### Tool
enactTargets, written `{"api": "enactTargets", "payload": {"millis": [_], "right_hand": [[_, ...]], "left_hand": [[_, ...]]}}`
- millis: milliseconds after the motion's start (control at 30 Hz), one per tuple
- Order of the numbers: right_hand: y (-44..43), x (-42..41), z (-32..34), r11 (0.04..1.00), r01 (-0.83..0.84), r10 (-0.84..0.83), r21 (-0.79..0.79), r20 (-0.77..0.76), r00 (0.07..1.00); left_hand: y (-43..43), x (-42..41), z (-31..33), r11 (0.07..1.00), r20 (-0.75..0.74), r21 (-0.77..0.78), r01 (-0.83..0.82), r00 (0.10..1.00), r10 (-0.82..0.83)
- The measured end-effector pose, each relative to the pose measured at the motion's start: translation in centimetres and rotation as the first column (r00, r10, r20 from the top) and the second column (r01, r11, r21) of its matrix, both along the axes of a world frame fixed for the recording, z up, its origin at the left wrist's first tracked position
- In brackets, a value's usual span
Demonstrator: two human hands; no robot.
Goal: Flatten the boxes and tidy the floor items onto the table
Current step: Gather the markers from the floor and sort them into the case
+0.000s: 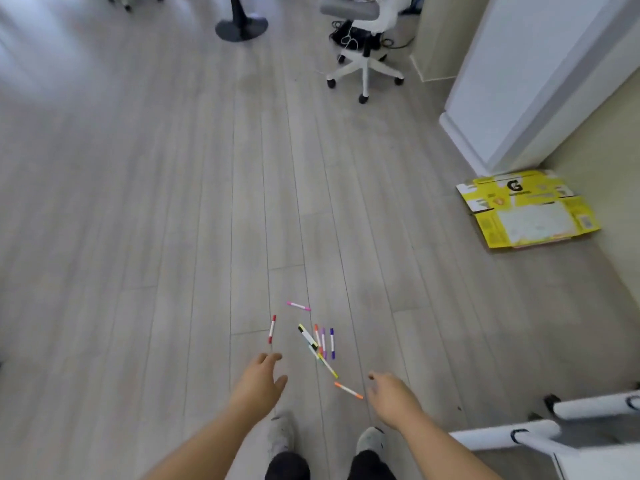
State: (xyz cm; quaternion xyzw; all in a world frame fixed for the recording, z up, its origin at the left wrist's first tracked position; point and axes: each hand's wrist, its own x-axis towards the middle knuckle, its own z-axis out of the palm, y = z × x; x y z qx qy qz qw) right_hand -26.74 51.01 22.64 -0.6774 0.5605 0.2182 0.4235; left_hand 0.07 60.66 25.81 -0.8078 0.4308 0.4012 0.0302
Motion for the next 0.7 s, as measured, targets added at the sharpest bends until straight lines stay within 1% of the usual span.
{"api": "enactTargets", "payload": {"millis": [133,233,333,500,600,700], "right_hand": [[-1.0,1.7,-7.4,0.999,0.043,-0.043,-0.005,-0.013,0.999],[-1.2,2.3,-14.7,0.997,0.077,-0.078,-0.017,-0.049,0.996],[-0.9,2.7,-23.2,0.991,0.127,-0.131,-0.044,-0.083,0.988],[0.8,3.4,-38.8,0.977,0.195,-0.205,-0.087,-0.132,0.97],[2.3,4.1,-47.6,0.976,0.175,-0.193,-0.127,-0.143,0.971],[4.1,4.8,-54.9,0.984,0.096,-0.122,-0.147,-0.178,0.976]], "left_hand": [[-3.3,3.3,-7.8,0.999,0.002,0.038,-0.019,1.0,0.019],[-5.9,6.2,-15.4,0.998,0.034,0.067,0.015,0.999,-0.017],[-8.1,9.1,-24.5,0.994,0.082,0.083,0.077,0.993,-0.084],[-10.9,12.2,-40.3,0.983,0.098,0.119,0.139,0.984,-0.151],[-11.3,13.5,-49.1,0.987,0.113,0.099,0.13,0.984,-0.141],[-10.5,14.4,-55.8,0.994,0.126,0.063,0.085,0.988,-0.092]]}}
